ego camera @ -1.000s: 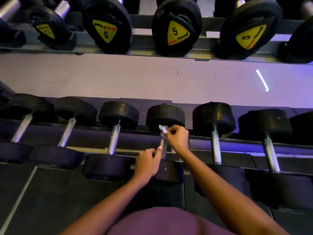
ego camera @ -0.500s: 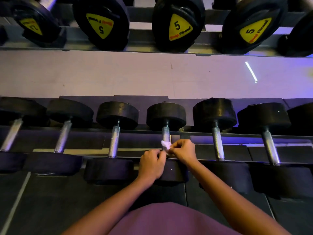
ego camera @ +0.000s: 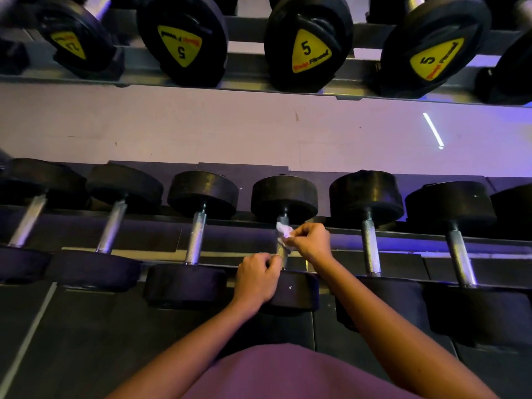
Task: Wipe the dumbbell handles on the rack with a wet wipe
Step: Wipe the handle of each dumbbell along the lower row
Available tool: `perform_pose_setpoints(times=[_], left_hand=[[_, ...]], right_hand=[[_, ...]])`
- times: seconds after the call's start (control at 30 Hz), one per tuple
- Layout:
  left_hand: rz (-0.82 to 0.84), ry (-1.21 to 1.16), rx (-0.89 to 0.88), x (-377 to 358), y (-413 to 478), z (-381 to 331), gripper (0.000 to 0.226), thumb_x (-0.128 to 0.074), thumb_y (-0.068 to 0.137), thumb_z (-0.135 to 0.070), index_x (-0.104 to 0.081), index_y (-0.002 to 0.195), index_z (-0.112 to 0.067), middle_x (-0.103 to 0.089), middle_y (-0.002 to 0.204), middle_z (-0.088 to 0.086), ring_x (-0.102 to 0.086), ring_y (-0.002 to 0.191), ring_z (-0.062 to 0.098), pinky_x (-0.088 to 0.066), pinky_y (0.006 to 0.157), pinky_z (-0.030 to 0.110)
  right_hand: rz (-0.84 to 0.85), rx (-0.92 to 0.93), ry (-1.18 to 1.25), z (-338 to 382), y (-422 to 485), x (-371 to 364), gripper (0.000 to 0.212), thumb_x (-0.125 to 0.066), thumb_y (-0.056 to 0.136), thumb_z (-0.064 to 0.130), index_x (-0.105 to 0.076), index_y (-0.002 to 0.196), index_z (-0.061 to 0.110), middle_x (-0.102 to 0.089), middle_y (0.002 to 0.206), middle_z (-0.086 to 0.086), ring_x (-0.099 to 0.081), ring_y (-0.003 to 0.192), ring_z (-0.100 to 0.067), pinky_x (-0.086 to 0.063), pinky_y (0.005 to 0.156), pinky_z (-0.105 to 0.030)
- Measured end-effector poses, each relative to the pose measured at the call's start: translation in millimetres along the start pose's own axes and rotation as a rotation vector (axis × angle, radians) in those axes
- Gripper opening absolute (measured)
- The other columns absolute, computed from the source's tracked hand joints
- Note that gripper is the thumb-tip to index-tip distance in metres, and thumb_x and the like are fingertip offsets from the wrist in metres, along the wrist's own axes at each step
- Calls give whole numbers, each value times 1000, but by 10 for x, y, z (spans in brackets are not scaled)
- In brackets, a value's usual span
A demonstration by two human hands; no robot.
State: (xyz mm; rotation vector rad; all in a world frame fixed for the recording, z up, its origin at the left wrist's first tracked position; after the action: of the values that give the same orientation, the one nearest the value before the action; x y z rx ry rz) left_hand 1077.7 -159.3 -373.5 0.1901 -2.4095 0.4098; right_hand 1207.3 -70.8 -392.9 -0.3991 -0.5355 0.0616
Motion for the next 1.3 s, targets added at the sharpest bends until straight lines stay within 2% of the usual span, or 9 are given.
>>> perform_pose_setpoints(times=[0.1,0.27,0.43,0.6,0.73,0.87,1.03,1.2,1.3], left_hand=[[-15,25,-7,-19,10,16,37,-52,89,-32,-53,56,-17,-61,64,5,-58,69,26,-32,58,33],[-22,41,-9,-2,7,-12,35,-52,89,-31,-54,55,-21,-57,62,-1,-55,66,21,-29,58,30],[-26,34,-11,-4,-1,-8,40,-53,90,-32,-49,52,-21,-54,57,-3,-54,63,18,-29,56,31],[-5,25,3,-3,-11,-41,42,-52,93,-33,-51,52,-23,-52,55,-8,-51,57,9,-30,49,26],[-10,10,-12,1,-14,-45,43,-53,93,-31,-50,51,-22,-52,53,-5,-51,56,11,-31,48,27],[-26,43,-5,5,1,-36,44,-54,91,-31,-45,48,-21,-48,51,-5,-50,58,17,-25,53,32],[-21,51,-4,-17,32,-10,38,-55,89,-34,-54,54,-18,-49,53,-4,-51,60,18,-28,54,30],[-11,36,-11,-31,41,16,39,-53,90,-34,-56,56,-15,-55,56,-3,-55,61,18,-31,54,30],[-9,33,-3,-34,34,17,39,-53,91,-35,-57,57,-16,-57,58,-3,-56,61,16,-37,54,31]], right_hand=[[106,-1,-90,-200,-161,-6,18,-84,68,13,-68,61,15,-72,74,-4,-69,79,-15,-59,77,-35],[163,0,-89,-299,-247,11,12,-83,69,13,-71,65,14,-72,77,-5,-69,83,-18,-58,80,-39],[-10,48,53,-89,-52,23,17,-81,73,13,-68,64,16,-70,69,-2,-69,72,-15,-60,75,-37],[-99,43,123,182,207,31,15,-75,81,12,-64,73,19,-65,73,4,-64,75,-9,-56,75,-29],[6,27,67,71,99,39,15,-79,78,14,-65,72,14,-66,72,2,-65,72,-8,-52,62,-20],[128,2,-57,-184,-144,-17,16,-84,70,13,-68,67,13,-71,77,-4,-69,79,-14,-59,75,-32],[181,17,-96,-250,-240,3,13,-85,67,13,-72,68,11,-73,79,-5,-69,80,-13,-59,78,-34],[-6,64,-32,93,-15,50,15,-79,76,11,-67,66,14,-69,74,-3,-64,69,-7,-58,67,-25],[-116,38,59,253,164,55,17,-78,77,12,-66,67,18,-68,72,0,-64,72,-8,-58,75,-31]])
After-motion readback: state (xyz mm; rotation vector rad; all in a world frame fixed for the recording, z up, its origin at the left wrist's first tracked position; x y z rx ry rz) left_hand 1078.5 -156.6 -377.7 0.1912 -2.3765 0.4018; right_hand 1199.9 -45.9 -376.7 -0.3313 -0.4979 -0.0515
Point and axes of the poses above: each hand's wrist, its own y-axis towards the middle knuckle, its own x-axis out of the back of the hand, z = x × y, the point moved 3 cm from there along y, towards the middle knuckle
